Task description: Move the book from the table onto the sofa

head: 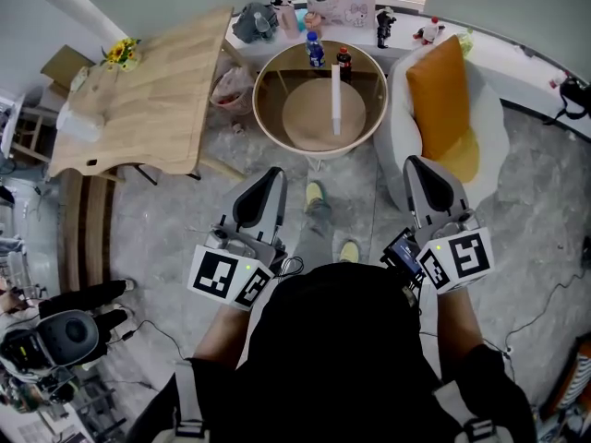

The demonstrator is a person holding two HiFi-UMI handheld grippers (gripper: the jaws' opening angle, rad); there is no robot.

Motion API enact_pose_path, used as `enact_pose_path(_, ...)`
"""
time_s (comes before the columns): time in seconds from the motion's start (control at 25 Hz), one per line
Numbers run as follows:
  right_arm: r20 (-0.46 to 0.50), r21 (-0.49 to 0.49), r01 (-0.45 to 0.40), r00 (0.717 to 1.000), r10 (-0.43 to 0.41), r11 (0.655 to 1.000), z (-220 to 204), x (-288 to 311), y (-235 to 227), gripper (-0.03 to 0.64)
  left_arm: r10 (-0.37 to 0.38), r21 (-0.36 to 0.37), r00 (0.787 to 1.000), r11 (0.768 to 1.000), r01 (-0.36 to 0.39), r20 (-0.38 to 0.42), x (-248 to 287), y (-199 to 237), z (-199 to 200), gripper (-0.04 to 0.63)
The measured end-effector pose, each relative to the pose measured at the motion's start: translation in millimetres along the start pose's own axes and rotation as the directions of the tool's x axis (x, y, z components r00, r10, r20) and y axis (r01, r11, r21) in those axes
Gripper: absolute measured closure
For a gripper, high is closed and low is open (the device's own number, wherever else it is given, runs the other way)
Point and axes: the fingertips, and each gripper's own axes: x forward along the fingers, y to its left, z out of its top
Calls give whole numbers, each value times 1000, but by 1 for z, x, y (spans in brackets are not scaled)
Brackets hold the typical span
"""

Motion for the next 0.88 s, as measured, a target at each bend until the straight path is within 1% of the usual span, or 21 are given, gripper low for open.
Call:
enact_pose_path(0.2,-17,1,4,1000,-4,1000,-1,24,-4,604,-5,-26,1000,1000,4,-13,16,21,-6,583)
enact_pose_path(0.56,-33,0,1,999,-1,1000,2,62,-18,604,-33,-34,999,999,33,-22,54,43,-5,583)
enact_pose_path(0.88,-47,2,6,999,-6,1000,-1,91,-33,604,-43,-50,998,998,41,-43,80,63,-13,583)
